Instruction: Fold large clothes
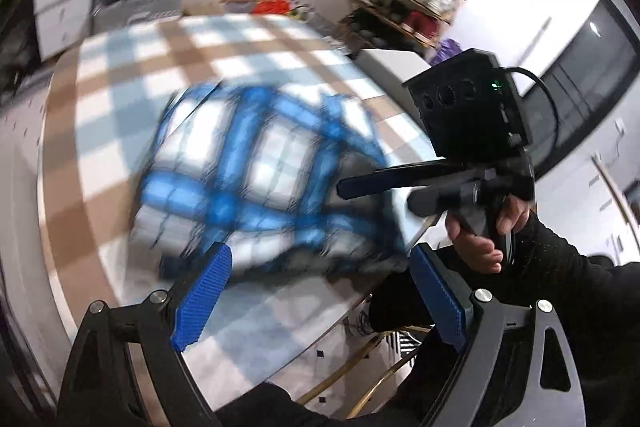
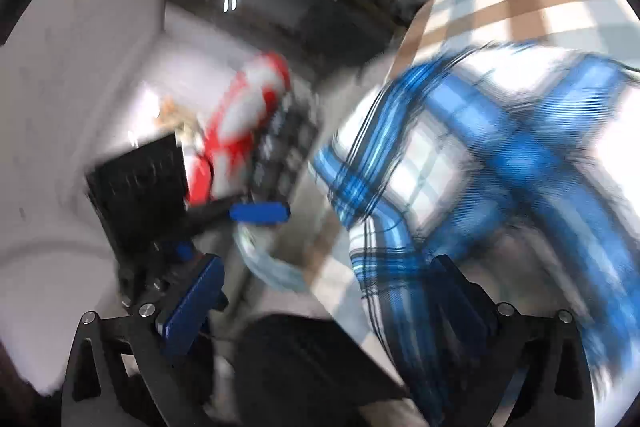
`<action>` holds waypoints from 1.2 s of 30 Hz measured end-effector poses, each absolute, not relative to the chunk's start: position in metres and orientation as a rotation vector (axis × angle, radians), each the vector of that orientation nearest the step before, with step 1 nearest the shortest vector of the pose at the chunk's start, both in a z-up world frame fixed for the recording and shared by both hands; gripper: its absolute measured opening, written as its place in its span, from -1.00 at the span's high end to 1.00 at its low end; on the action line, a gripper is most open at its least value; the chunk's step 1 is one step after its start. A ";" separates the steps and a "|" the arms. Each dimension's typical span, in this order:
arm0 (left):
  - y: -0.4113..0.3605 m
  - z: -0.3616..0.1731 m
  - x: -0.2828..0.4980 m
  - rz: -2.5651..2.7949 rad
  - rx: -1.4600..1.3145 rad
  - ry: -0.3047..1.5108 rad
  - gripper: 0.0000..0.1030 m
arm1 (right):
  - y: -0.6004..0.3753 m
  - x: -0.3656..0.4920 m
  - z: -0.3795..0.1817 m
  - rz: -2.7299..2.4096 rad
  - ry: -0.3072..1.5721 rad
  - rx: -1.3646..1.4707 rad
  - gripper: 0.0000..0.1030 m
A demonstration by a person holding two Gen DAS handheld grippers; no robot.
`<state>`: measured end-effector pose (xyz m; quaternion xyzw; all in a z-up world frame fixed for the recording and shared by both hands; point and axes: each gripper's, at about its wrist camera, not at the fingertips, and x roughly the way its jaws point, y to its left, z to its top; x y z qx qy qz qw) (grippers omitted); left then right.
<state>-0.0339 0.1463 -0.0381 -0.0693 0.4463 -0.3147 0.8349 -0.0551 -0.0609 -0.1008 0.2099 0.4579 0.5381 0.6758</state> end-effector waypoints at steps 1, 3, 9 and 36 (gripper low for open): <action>0.148 -0.038 -0.032 -0.671 -0.129 0.941 -0.70 | -0.079 -0.054 -0.098 1.201 1.004 0.518 -1.00; 0.128 -0.035 -0.012 -0.690 -0.109 0.960 -0.70 | -0.116 -0.051 -0.094 1.121 0.941 0.562 -1.00; 0.139 -0.103 0.029 -0.603 -0.137 1.126 -0.70 | -0.162 -0.033 -0.100 0.921 0.904 0.616 -1.00; 0.204 -0.172 0.002 -0.619 -0.321 1.118 -0.69 | -0.043 -0.023 -0.077 1.156 1.072 -0.370 -0.15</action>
